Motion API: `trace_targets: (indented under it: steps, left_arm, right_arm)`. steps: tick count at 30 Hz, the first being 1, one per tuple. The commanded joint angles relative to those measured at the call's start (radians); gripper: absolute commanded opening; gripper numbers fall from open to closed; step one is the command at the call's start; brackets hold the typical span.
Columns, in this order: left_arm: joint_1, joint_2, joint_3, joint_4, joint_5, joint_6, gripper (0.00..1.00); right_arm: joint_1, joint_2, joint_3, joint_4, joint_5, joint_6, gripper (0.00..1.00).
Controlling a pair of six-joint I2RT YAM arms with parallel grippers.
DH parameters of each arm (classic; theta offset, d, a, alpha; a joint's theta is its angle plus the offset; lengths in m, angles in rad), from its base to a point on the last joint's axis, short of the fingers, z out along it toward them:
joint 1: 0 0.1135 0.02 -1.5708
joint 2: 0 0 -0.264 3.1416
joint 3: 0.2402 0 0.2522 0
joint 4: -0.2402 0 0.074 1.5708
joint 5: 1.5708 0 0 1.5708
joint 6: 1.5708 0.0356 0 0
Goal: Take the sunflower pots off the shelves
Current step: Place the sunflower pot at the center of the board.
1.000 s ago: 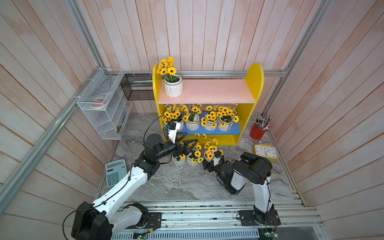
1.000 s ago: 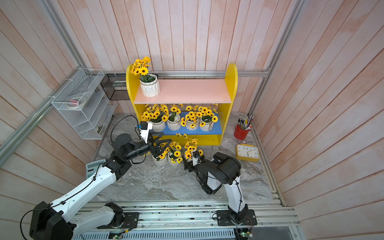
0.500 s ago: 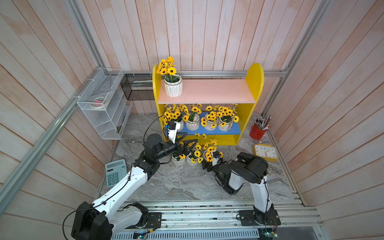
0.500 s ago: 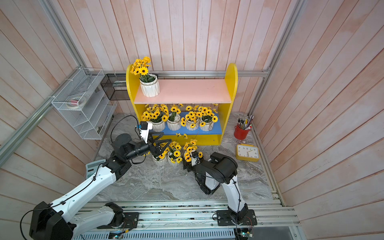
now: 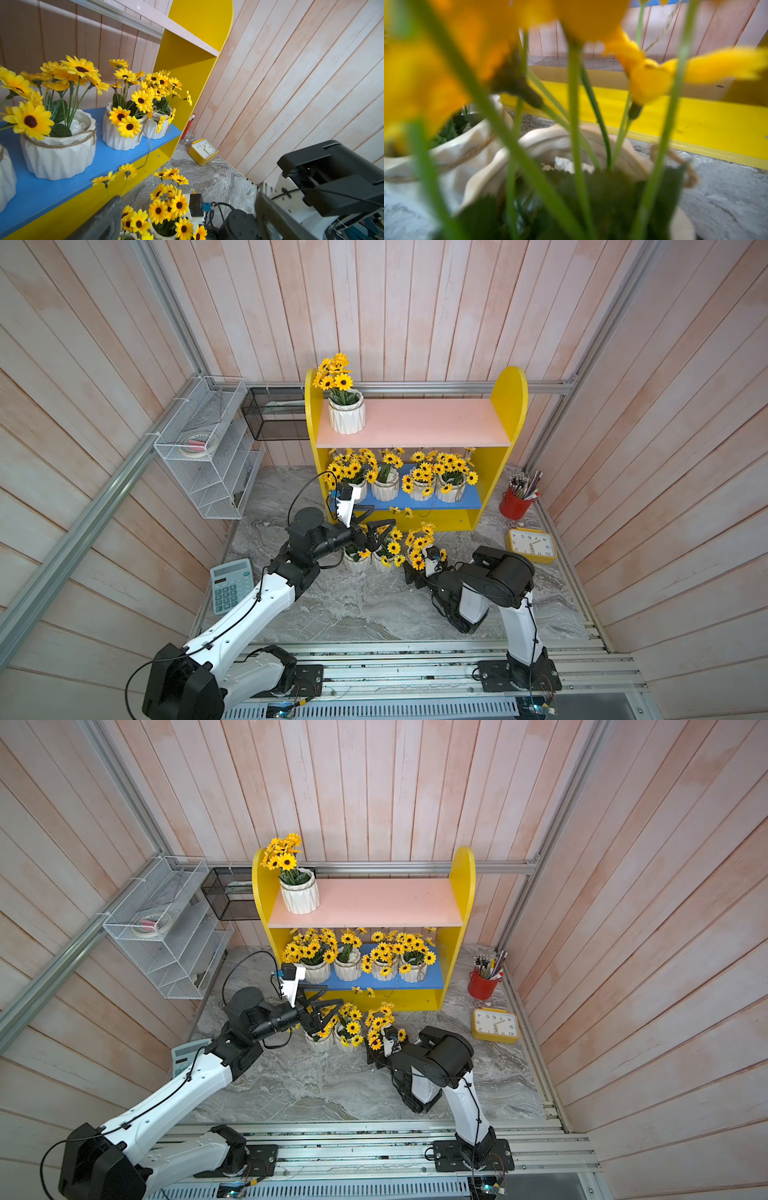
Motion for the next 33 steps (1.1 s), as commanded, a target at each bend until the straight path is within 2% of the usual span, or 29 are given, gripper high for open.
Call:
trace_targets:
  steps: [1,13,20,33]
  left_arm:
    - [-0.005,-0.005,0.001,-0.004,0.002,0.017,1.0]
    - [-0.007,0.001,0.006,-0.007,0.013,0.017,1.0]
    - [-0.006,-0.004,0.001,-0.003,0.009,0.02,1.0]
    - [-0.013,-0.005,0.007,-0.004,0.033,0.022,1.0]
  right_arm:
    - [0.01,-0.029,-0.027,0.147,0.0,0.009,0.98]
    - [0.034,-0.069,-0.068,0.149,0.007,0.015,0.98]
    - [0.062,-0.108,-0.053,0.15,0.067,-0.05,0.98]
    - [0.073,-0.178,-0.159,0.148,0.095,0.035,0.98]
